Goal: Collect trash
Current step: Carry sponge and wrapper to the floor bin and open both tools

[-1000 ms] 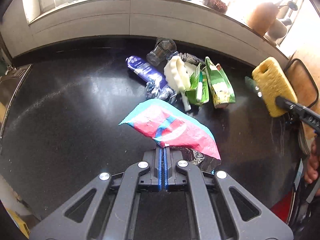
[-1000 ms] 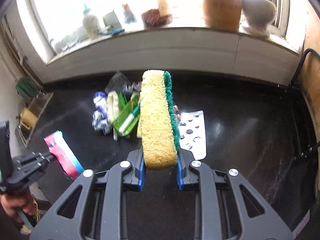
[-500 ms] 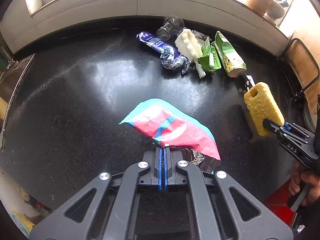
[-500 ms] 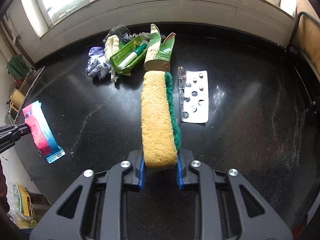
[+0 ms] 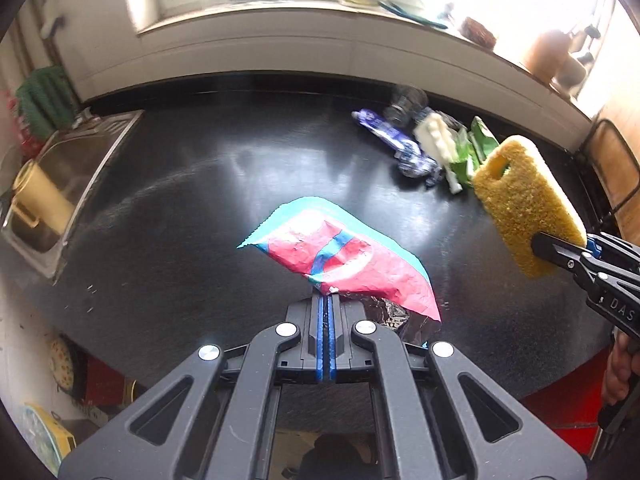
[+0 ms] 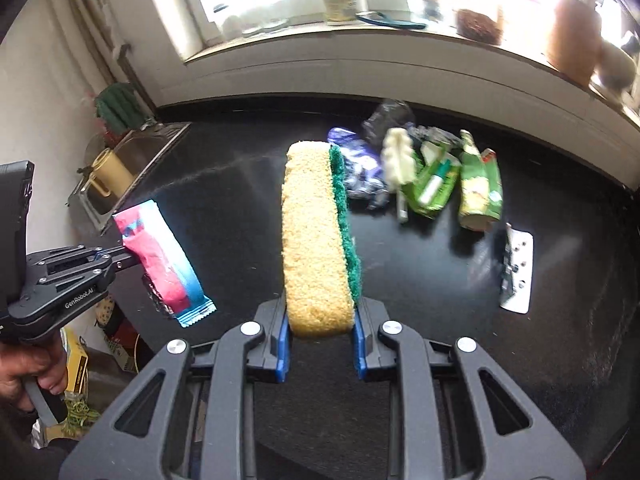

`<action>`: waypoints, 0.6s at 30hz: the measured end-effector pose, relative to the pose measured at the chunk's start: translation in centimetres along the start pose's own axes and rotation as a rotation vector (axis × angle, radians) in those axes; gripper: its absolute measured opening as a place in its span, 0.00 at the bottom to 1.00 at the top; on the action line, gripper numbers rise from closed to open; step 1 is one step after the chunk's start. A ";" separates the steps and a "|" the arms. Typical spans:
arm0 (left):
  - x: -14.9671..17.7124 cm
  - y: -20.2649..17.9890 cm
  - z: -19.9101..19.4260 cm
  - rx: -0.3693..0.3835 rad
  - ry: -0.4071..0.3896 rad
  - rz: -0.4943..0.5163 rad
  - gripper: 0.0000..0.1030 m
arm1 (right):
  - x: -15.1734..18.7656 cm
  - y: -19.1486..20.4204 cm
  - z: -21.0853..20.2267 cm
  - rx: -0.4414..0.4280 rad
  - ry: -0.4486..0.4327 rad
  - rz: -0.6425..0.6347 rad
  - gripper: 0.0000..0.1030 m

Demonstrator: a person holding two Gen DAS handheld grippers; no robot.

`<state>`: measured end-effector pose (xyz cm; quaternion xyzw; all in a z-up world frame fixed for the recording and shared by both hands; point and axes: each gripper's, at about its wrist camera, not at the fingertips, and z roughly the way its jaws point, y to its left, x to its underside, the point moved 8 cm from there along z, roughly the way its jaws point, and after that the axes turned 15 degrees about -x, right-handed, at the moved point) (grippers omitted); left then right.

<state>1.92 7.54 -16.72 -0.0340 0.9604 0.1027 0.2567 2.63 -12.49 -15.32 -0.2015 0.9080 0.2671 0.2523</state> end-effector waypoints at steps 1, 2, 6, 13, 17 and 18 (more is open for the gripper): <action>0.5 1.8 -0.5 -0.022 -0.002 -0.023 0.01 | -0.5 1.8 0.9 -0.028 0.011 -0.031 0.23; 1.0 3.1 -0.7 -0.044 -0.005 -0.037 0.01 | -0.7 3.1 1.6 -0.046 0.021 -0.052 0.23; 3.9 9.4 -1.6 -0.127 0.013 -0.131 0.01 | -0.9 10.1 6.1 -0.146 0.101 -0.158 0.23; 14.4 21.0 -1.1 -0.262 0.160 -0.344 0.01 | 4.2 22.4 15.2 -0.306 0.317 -0.322 0.24; 21.8 25.8 0.9 -0.308 0.278 -0.440 0.01 | 9.0 27.7 20.0 -0.358 0.448 -0.379 0.24; 23.8 26.8 1.9 -0.308 0.310 -0.468 0.01 | 10.2 28.9 21.3 -0.366 0.479 -0.388 0.24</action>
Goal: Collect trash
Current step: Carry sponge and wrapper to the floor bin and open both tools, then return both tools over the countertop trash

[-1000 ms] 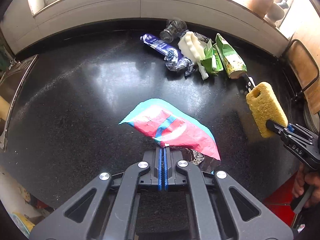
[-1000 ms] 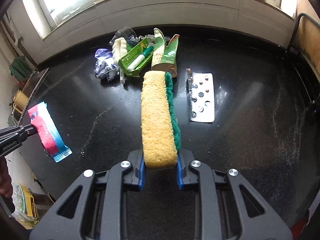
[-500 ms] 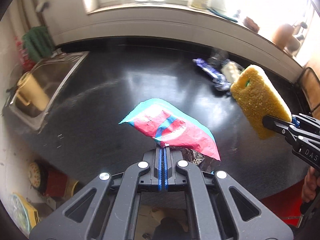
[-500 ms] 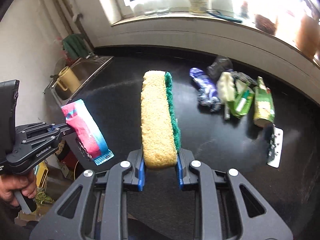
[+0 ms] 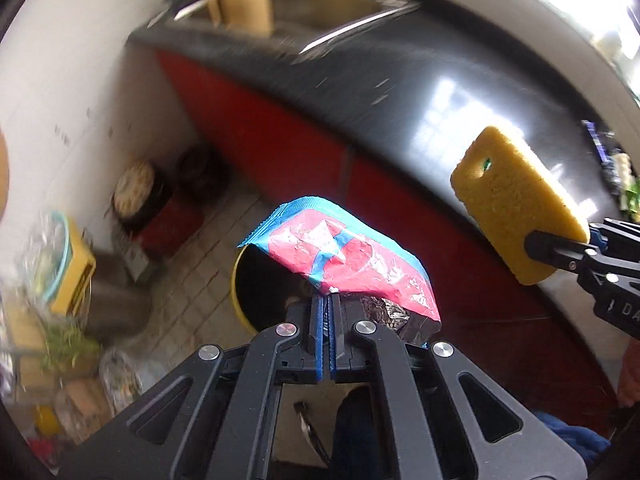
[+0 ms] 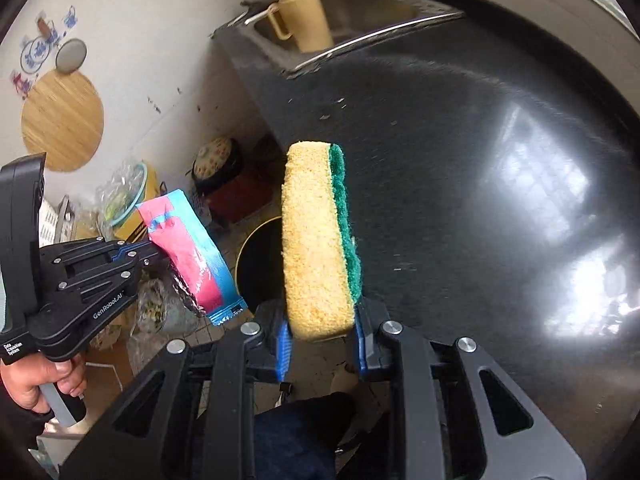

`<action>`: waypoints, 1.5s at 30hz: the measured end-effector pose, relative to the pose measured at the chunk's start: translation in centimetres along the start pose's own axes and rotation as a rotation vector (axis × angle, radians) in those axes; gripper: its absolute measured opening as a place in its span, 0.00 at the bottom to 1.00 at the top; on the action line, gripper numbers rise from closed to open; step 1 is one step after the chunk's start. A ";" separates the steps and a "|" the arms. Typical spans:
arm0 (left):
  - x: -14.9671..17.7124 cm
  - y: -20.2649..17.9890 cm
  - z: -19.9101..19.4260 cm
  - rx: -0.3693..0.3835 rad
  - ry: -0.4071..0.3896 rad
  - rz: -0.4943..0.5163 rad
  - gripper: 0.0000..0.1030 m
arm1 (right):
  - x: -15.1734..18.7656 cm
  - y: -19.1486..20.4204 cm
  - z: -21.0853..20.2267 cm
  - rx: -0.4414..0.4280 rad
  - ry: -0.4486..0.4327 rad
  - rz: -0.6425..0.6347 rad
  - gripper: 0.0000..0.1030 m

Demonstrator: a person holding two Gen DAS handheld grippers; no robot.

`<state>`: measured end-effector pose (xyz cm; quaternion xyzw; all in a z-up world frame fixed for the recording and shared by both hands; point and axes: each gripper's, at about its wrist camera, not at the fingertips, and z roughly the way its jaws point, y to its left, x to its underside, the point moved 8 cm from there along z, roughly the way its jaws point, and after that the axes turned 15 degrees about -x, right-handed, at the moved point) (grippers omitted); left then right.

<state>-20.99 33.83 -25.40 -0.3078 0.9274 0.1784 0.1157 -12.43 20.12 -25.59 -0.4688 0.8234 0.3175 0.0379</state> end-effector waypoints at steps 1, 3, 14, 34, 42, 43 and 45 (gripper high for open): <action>0.7 0.6 1.3 0.005 0.023 -0.018 0.01 | -0.1 0.4 1.4 -0.009 0.018 -0.003 0.24; 2.2 2.0 4.6 0.004 0.084 -0.040 0.01 | -0.2 1.7 5.1 -0.020 0.069 -0.013 0.24; 4.5 2.1 14.0 0.054 0.181 -0.063 0.01 | -1.4 1.4 16.5 -0.007 0.211 -0.028 0.25; 2.5 2.3 11.8 0.050 0.109 -0.025 0.88 | -3.4 3.6 13.1 -0.002 0.142 -0.074 0.79; -2.4 -3.3 -0.7 0.063 -0.139 0.107 0.93 | -3.3 0.6 -6.2 0.157 -0.179 -0.034 0.88; -3.2 -5.3 -2.5 0.089 -0.171 0.133 0.93 | -2.9 -0.2 -8.0 0.177 -0.211 -0.017 0.88; -4.5 -8.9 -5.1 0.138 -0.215 0.185 0.93 | -1.3 -3.3 -13.5 0.280 -0.295 0.056 0.88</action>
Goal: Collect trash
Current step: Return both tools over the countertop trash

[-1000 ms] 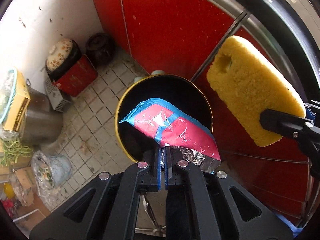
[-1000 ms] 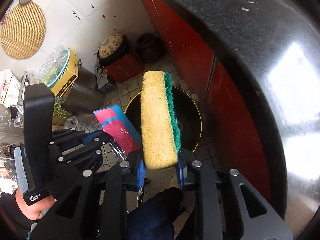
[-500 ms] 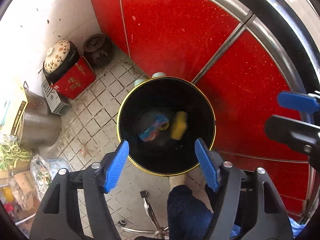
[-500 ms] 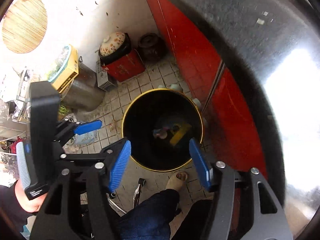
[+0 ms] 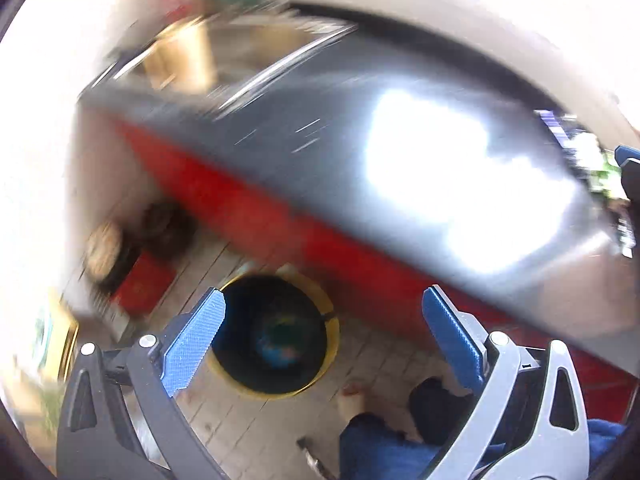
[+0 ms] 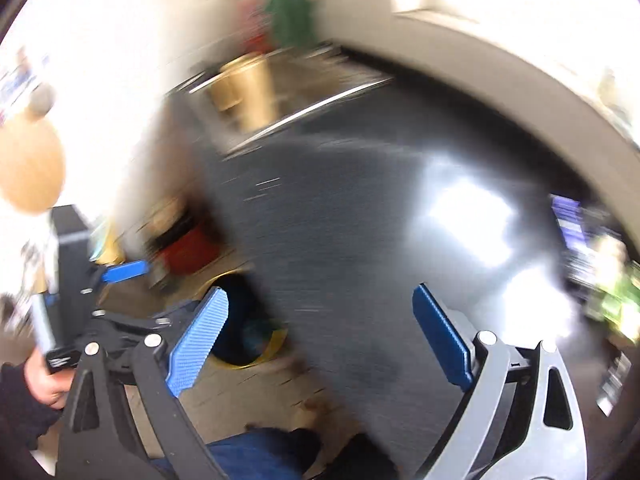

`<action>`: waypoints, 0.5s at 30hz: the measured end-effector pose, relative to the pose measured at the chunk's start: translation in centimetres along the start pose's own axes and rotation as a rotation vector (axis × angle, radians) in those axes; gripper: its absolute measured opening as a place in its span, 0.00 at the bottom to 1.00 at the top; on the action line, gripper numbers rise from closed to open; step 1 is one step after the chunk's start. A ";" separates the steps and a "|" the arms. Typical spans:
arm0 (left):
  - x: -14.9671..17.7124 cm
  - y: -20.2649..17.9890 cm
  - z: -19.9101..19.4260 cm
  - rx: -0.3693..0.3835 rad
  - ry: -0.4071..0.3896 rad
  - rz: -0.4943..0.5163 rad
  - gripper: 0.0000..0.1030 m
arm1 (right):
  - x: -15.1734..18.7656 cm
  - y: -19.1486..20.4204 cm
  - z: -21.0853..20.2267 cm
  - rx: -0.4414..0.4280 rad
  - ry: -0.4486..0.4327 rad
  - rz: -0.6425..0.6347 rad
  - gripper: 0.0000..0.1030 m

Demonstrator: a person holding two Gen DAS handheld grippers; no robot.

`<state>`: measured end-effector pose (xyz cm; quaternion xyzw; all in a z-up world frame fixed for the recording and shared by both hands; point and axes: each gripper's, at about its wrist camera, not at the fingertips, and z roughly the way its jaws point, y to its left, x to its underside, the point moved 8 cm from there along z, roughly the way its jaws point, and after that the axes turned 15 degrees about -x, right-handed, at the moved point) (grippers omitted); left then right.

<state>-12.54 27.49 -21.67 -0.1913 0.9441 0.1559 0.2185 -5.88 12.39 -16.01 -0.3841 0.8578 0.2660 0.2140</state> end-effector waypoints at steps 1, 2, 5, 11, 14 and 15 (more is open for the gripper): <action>-0.9 -1.6 -0.8 0.024 -0.020 0.025 0.93 | 0.3 -2.1 -1.9 0.041 -0.029 0.036 0.88; -2.2 -4.2 -1.9 0.056 -0.048 0.060 0.93 | 0.7 -4.1 -3.6 0.082 -0.054 0.070 0.88; -5.1 -11.7 -4.8 0.151 -0.122 0.172 0.93 | 2.6 -10.5 -9.6 0.188 -0.132 0.200 0.88; -6.7 -24.5 -8.9 0.266 -0.178 0.354 0.93 | 7.9 -20.4 -18.7 0.347 -0.235 0.416 0.88; -6.6 -28.8 -10.0 0.300 -0.185 0.396 0.93 | 9.9 -23.1 -20.6 0.368 -0.254 0.478 0.88; -6.8 -29.7 -10.0 0.308 -0.180 0.405 0.93 | 10.3 -23.9 -21.1 0.371 -0.257 0.489 0.88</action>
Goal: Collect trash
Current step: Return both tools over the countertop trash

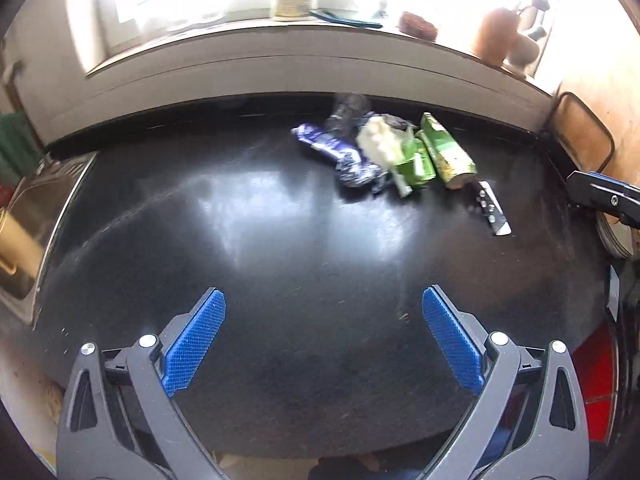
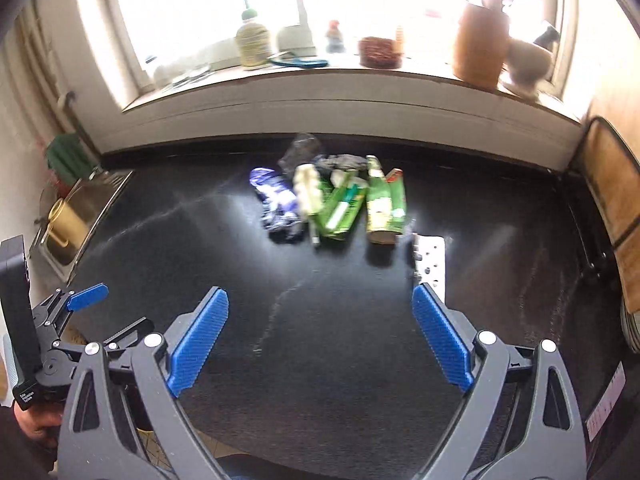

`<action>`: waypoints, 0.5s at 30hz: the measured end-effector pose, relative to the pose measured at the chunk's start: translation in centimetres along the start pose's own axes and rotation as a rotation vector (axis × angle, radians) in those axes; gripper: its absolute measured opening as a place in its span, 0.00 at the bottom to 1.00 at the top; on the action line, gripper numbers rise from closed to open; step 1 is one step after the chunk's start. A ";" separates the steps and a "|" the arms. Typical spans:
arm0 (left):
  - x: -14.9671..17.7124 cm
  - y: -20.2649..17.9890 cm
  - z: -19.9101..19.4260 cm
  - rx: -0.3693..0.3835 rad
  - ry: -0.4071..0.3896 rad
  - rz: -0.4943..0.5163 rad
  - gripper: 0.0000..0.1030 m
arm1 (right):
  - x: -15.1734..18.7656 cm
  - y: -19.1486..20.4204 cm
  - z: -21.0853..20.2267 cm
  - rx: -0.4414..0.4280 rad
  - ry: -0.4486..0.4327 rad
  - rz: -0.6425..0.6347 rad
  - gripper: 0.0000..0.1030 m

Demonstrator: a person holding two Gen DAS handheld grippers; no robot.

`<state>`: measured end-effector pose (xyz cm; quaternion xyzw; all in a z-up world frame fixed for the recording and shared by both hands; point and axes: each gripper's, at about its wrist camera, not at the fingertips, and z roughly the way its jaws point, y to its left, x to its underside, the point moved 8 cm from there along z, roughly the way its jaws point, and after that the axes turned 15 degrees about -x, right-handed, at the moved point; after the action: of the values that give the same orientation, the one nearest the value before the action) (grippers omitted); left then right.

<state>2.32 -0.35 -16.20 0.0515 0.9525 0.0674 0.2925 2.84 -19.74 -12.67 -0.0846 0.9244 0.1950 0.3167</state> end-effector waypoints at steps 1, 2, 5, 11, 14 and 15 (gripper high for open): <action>-0.1 -0.5 0.2 0.008 0.003 0.006 0.93 | -0.1 -0.6 -0.2 0.002 -0.005 0.011 0.88; -0.7 -1.2 0.6 0.013 0.008 0.011 0.93 | -0.2 -1.4 -0.2 0.000 -0.007 0.022 0.88; -1.8 -2.1 1.9 0.016 0.015 0.015 0.93 | -0.6 -2.7 0.3 -0.011 -0.012 0.051 0.88; -4.5 -2.8 5.7 0.014 0.060 -0.027 0.93 | -2.1 -5.8 2.5 -0.029 0.004 0.090 0.87; -6.4 -3.4 8.8 0.020 0.090 -0.061 0.93 | -3.0 -7.5 5.1 -0.039 0.044 0.113 0.86; -7.0 -3.6 9.7 0.019 0.094 -0.067 0.93 | -3.3 -8.0 6.1 -0.043 0.054 0.118 0.85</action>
<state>13.32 -3.92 -20.88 0.0191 0.9669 0.0509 0.2492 11.05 -24.44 -17.46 -0.0419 0.9316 0.2308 0.2775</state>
